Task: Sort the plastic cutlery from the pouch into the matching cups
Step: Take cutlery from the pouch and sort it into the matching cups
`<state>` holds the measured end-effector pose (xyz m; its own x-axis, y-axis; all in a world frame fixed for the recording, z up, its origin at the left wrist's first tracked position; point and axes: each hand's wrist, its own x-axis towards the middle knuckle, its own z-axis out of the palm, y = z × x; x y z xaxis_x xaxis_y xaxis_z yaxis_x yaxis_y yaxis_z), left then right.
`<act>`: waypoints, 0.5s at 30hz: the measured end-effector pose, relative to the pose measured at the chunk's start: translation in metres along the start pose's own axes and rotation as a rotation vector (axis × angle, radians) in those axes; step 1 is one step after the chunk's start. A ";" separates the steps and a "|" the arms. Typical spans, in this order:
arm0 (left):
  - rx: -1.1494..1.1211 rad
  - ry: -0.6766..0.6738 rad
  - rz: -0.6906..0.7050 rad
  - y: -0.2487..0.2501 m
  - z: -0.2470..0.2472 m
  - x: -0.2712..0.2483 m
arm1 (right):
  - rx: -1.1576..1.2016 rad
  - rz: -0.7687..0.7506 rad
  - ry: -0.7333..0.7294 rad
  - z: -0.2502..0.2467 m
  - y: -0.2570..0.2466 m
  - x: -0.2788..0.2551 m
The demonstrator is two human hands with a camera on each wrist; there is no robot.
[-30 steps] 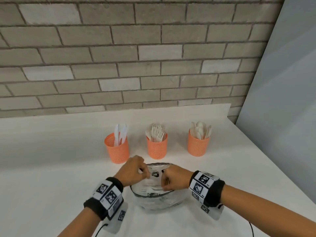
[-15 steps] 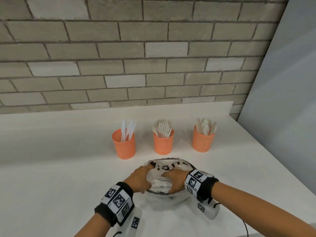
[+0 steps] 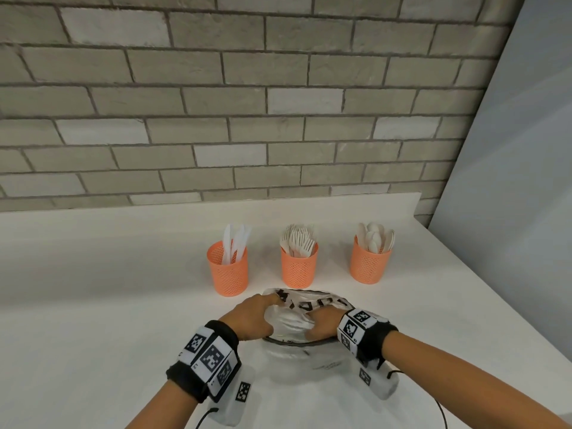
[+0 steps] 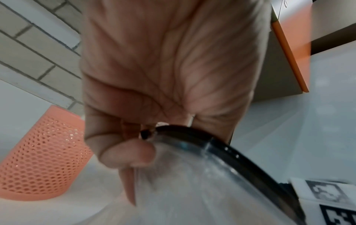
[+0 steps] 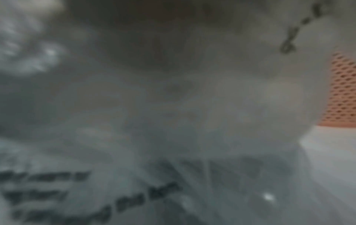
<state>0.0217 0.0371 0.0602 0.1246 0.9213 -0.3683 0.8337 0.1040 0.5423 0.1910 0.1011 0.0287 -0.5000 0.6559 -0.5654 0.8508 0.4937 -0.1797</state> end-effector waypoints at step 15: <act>-0.128 0.060 -0.049 -0.012 0.009 0.004 | -0.202 -0.049 0.347 0.029 -0.002 0.006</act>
<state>0.0176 0.0358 0.0455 0.0500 0.9345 -0.3525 0.7622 0.1924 0.6181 0.1912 0.0871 0.0023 -0.5931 0.7658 -0.2486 0.7933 0.6085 -0.0182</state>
